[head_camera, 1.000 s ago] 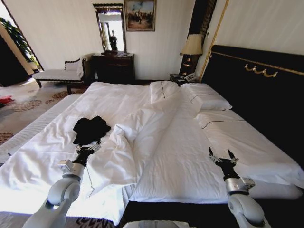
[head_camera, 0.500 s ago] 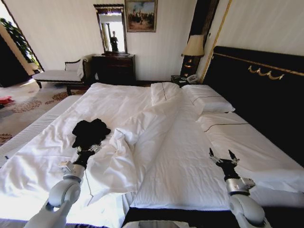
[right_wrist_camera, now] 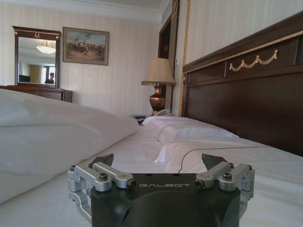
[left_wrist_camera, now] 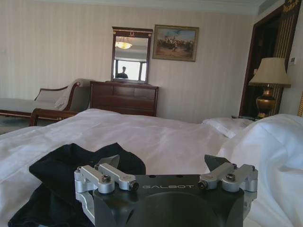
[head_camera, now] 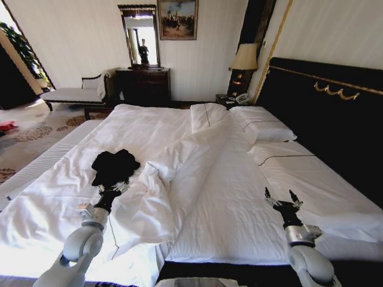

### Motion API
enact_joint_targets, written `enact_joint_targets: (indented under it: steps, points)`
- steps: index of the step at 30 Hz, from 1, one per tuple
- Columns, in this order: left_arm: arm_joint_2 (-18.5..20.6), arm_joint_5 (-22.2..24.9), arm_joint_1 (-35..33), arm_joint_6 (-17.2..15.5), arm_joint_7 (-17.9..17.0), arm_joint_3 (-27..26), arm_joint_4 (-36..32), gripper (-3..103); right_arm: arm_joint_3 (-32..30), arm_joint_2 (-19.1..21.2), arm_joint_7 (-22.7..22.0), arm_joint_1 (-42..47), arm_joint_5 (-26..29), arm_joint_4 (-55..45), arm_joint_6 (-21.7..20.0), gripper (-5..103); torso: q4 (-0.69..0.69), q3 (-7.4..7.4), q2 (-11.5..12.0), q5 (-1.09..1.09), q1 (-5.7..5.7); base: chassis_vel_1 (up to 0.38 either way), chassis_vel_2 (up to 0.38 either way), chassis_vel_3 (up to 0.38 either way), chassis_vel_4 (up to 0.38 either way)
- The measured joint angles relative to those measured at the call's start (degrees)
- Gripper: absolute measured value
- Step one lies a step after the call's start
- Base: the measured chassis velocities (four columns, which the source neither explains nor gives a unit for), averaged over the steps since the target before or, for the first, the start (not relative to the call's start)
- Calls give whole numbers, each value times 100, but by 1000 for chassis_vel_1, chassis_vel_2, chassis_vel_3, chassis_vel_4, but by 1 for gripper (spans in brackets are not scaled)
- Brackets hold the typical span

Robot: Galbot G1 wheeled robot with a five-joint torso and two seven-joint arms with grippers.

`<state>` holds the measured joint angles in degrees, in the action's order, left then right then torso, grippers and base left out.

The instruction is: Fold the clothes on the bed.

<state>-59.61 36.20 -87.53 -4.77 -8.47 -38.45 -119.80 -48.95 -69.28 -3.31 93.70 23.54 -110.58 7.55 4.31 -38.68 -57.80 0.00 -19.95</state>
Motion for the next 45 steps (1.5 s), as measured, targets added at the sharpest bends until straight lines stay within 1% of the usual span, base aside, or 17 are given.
enact_joint_targets:
  steps: [29,45]
  points:
    - [-24,-39,-5,19,17,37,-15,100,-37,-34,14,45,-24,59,93,100,0,0,1,0,-1,77,81,-74,-79]
    - [-27,-45,-84,39,50,16,-33,100,-48,-43,20,44,-94,142,151,100,0,0,1,-1,-1,120,126,-125,-122]
